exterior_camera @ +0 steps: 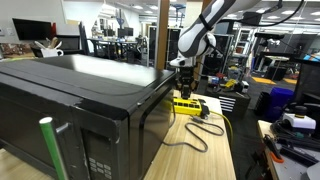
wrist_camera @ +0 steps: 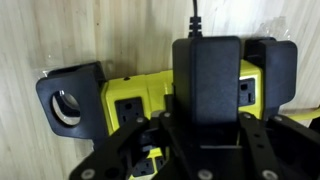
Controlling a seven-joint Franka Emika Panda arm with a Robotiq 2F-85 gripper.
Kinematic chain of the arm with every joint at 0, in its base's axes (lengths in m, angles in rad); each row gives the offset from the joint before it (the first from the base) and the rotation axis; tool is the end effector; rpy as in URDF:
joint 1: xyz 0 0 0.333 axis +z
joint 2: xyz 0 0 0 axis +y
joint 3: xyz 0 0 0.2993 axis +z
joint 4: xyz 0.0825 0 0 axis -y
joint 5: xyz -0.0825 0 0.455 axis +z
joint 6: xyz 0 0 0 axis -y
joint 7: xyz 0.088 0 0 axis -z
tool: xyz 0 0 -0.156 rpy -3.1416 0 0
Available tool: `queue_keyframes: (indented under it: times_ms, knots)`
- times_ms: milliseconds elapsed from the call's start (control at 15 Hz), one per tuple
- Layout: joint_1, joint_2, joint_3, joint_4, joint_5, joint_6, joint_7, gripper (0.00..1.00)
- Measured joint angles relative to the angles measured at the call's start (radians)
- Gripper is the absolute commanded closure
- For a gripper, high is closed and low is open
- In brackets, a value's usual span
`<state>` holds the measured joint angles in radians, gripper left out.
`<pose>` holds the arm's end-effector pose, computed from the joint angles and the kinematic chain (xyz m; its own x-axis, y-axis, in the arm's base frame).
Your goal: Unplug the black plug from the extension cable and put it on the table
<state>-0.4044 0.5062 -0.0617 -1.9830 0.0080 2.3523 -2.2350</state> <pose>0.5574 -0.2831 0.0773 -0.1922 0.9793 0.0638 0.9724 0.1988 -0.1221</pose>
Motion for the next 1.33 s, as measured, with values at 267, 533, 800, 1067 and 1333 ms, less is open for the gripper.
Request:
queue_keyframes:
  times_ms: [267, 533, 800, 1067, 1333]
  knots:
    - [0.008, -0.007, -0.003, -0.013, -0.019, 0.018, 0.000, 0.84]
    - [0.034, -0.036, -0.017, -0.069, -0.067, 0.094, 0.000, 0.84]
    - [0.052, -0.088, -0.033, -0.136, -0.096, 0.170, 0.001, 0.84]
    - [0.058, -0.136, -0.036, -0.147, -0.096, 0.176, 0.008, 0.84]
    - [0.080, -0.167, -0.053, -0.159, -0.113, 0.176, 0.028, 0.84]
